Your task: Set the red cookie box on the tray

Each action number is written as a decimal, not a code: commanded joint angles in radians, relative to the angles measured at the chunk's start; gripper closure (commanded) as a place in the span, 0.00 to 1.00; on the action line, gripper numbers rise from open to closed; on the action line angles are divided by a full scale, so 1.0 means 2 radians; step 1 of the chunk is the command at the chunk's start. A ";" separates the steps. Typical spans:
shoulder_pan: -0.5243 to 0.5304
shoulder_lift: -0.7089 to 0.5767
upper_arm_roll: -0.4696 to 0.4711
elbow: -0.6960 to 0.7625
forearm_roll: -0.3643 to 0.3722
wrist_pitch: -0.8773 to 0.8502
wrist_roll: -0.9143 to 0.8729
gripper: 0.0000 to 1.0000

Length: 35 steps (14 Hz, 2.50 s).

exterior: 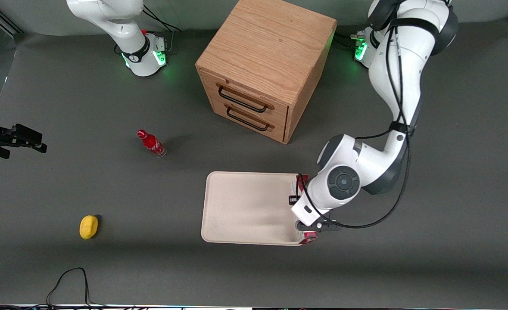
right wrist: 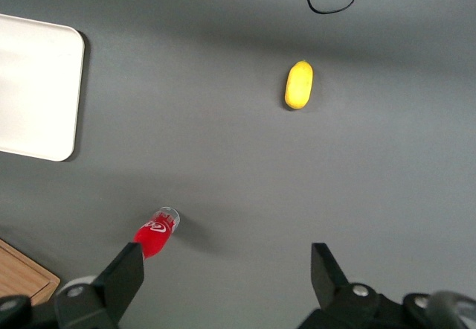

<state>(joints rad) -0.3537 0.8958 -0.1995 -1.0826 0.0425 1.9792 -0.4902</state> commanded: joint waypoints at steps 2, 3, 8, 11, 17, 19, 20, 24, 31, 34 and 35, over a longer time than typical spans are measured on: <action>-0.012 0.014 0.008 0.014 0.017 0.023 -0.011 1.00; -0.014 0.016 0.008 0.004 0.017 0.044 -0.010 1.00; -0.020 0.028 0.008 -0.002 0.020 0.060 -0.010 0.84; -0.023 0.025 0.008 -0.007 0.023 0.059 -0.012 0.00; -0.022 0.020 0.008 -0.006 0.023 0.054 -0.012 0.00; -0.018 0.011 0.008 -0.007 0.022 0.048 -0.013 0.00; -0.010 0.002 0.008 -0.016 0.019 0.044 -0.013 0.00; 0.030 -0.101 0.008 -0.117 0.019 0.016 -0.001 0.00; 0.167 -0.343 0.008 -0.341 -0.007 -0.020 0.177 0.00; 0.217 -0.402 0.009 -0.356 -0.007 -0.099 0.185 0.00; 0.229 -0.419 0.009 -0.357 -0.007 -0.115 0.185 0.00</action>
<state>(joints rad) 0.0628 0.1560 -0.1743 -1.7359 0.0431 1.7989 -0.1354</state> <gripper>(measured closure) 0.000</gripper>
